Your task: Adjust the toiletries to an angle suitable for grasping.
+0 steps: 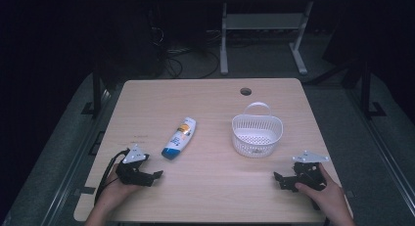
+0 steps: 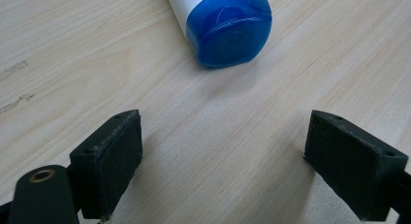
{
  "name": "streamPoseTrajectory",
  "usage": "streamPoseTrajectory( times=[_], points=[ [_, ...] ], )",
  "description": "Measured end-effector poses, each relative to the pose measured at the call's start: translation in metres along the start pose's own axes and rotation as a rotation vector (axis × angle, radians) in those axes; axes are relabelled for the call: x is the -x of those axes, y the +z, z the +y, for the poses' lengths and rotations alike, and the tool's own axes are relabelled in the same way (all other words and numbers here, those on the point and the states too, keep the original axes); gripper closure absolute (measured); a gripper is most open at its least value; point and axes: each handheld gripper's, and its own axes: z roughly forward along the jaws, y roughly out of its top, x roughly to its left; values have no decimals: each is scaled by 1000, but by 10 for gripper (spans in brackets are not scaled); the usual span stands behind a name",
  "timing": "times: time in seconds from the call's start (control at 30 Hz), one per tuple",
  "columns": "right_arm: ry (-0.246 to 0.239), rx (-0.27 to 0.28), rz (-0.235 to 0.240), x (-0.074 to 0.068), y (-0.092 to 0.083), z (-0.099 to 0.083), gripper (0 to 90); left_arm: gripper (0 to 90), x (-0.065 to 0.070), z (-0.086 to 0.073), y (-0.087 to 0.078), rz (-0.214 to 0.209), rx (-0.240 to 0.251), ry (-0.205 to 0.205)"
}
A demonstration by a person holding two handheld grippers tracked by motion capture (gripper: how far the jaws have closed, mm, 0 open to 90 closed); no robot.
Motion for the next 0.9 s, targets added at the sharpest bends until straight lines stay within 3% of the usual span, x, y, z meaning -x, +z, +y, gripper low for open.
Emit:
streamPoseTrajectory(
  times=[0.33, 0.9],
  points=[
    [0, 0, 0, 0, 0, 0, 8, 140, 1, 3, -3, 4, -29, -10],
    [0, 0, 0, 0, 0, 0, 8, 144, -3, 23, -15, -25, 25, -42]
  ],
)
